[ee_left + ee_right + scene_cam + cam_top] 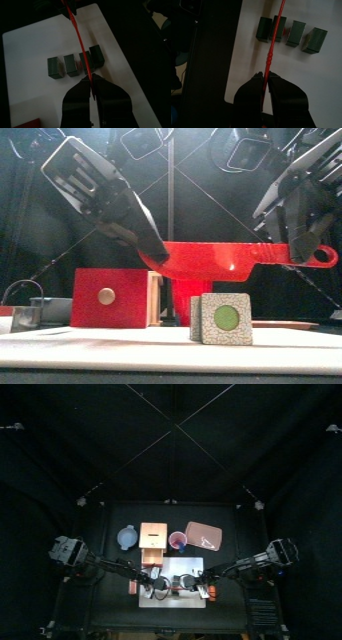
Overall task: Place sushi on board then cut the sushi with the knife then place the pieces on the plate
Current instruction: Cut the sushi into 4 pieces
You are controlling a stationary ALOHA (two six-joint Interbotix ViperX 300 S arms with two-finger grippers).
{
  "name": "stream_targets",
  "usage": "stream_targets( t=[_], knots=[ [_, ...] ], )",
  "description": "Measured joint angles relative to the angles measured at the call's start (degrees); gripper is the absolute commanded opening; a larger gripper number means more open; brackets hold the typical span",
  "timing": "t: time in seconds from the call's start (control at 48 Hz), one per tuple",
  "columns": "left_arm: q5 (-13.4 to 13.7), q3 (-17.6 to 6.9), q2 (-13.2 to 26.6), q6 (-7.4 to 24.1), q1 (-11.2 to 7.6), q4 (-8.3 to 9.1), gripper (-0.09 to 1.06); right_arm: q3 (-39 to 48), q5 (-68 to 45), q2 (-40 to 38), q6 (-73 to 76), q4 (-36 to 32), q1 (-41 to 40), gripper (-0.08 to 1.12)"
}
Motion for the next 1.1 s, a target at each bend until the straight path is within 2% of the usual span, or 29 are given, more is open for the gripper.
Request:
stream_targets(
  t=[0.208, 1.104],
  knots=[
    [-0.1, -0.4, 1.8, 0.0, -0.53, -1.41, 0.35, 0.0, 0.0, 0.4, 0.0, 0.8, 0.2, 0.38],
    [-0.1, -0.7, 3.0, 0.0, -1.14, -2.55, 0.35, 0.0, -0.3, 2.6, 0.0, 2.6, 0.8, 0.38]
  ],
)
